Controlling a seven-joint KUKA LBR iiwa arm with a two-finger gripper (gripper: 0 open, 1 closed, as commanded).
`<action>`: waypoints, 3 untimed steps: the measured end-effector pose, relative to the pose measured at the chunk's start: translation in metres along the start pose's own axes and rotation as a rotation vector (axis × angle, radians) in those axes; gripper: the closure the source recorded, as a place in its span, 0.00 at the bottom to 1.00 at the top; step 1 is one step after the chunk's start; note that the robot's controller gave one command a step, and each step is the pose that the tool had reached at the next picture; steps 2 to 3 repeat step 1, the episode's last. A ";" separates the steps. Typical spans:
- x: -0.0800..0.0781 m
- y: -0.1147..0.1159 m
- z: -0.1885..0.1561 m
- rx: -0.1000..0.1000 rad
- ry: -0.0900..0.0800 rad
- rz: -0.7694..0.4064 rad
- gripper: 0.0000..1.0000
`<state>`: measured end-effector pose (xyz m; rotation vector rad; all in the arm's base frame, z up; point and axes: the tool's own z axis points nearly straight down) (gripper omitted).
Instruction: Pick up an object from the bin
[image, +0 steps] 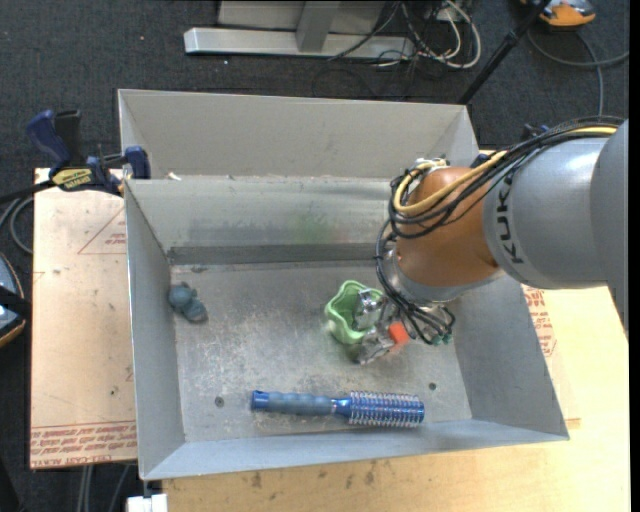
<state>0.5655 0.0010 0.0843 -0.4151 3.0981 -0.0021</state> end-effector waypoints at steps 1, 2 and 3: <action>0.015 -0.007 -0.139 -0.001 0.005 -0.028 1.00; 0.015 -0.007 -0.139 -0.001 0.005 -0.028 1.00; 0.015 -0.007 -0.139 -0.001 0.005 -0.028 1.00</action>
Offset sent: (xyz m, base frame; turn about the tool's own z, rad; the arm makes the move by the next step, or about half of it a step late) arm -0.0170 -0.0111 0.1342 -0.0305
